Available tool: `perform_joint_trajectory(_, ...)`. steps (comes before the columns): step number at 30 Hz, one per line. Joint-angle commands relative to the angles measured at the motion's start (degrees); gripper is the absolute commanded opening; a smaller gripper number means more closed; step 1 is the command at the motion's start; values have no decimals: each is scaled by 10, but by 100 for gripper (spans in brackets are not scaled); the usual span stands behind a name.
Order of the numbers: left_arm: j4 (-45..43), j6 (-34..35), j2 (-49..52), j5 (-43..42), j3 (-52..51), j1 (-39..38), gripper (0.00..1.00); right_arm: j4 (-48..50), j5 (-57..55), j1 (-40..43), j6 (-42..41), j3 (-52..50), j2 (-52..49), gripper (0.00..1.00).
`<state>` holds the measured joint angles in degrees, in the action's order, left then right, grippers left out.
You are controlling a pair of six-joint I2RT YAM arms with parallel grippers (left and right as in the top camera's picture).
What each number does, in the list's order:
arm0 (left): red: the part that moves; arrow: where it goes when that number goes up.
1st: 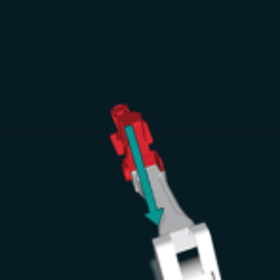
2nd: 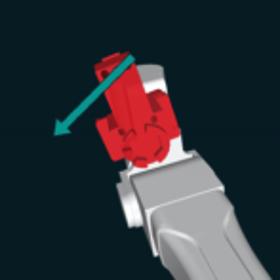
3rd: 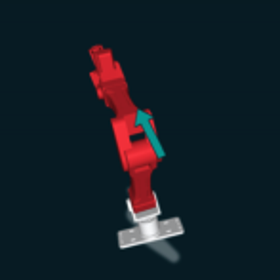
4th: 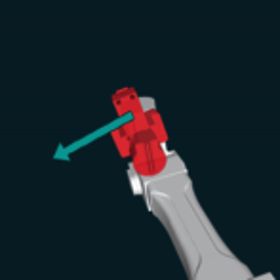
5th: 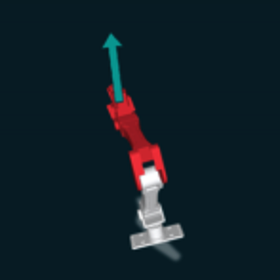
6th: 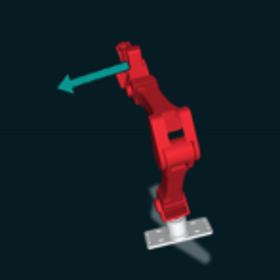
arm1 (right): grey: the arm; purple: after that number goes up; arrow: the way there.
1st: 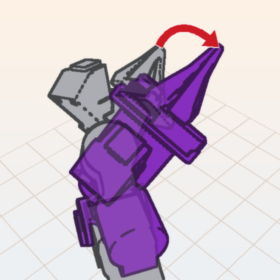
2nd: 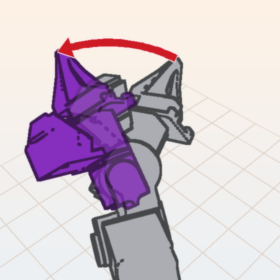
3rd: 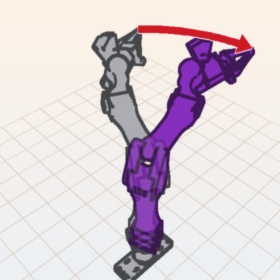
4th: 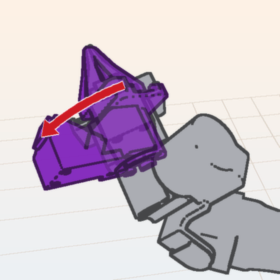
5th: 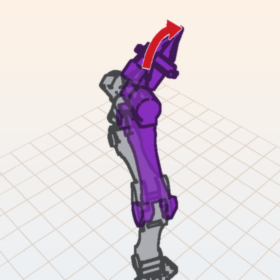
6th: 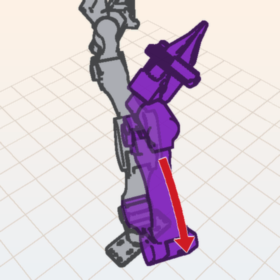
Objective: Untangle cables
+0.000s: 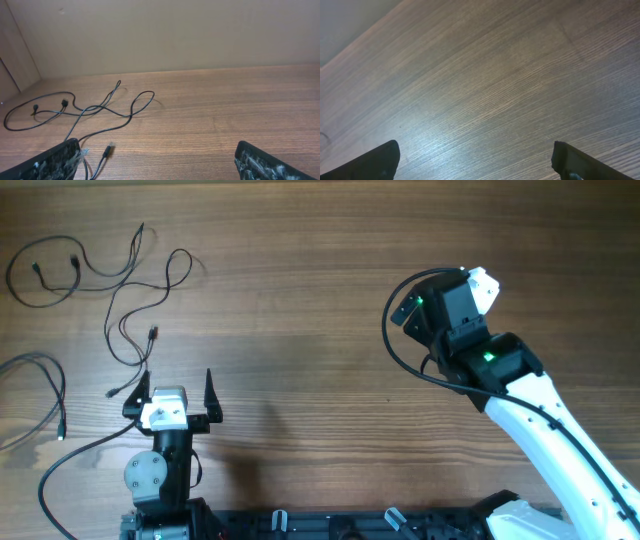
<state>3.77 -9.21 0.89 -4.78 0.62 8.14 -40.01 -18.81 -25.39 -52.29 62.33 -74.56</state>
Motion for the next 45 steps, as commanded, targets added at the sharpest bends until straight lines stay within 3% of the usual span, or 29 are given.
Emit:
perform_joint_trajectory(1,2,-11,-4,-7,-3,-3,100,1,5,-1,-3,-1,34,100)
perform_joint_trajectory(6,2,-11,-4,-7,-3,-3,100,1,6,5,-4,-1,64,100)
perform_joint_trajectory(16,1,-11,-4,-7,-3,-3,100,1,5,97,-4,-1,119,100)
perform_joint_trajectory(28,1,-11,-4,-7,-3,-3,100,-4,5,128,-4,-1,342,100)
perform_joint_trajectory(37,2,-11,-4,-7,-3,-3,100,-7,-2,132,-5,-19,440,100)
perform_joint_trajectory(38,2,-11,-4,-7,-3,-3,100,2,-12,137,-24,-33,451,100)
perform_joint_trajectory(40,2,-11,-4,-7,-3,-3,100,5,-44,155,-141,-92,496,100)
perform_joint_trajectory(43,1,-11,-4,-7,-3,-3,100,-10,-119,192,-358,-204,572,99)
perform_joint_trajectory(45,2,-11,-4,-7,-3,-3,100,-67,-76,227,-507,-289,633,100)
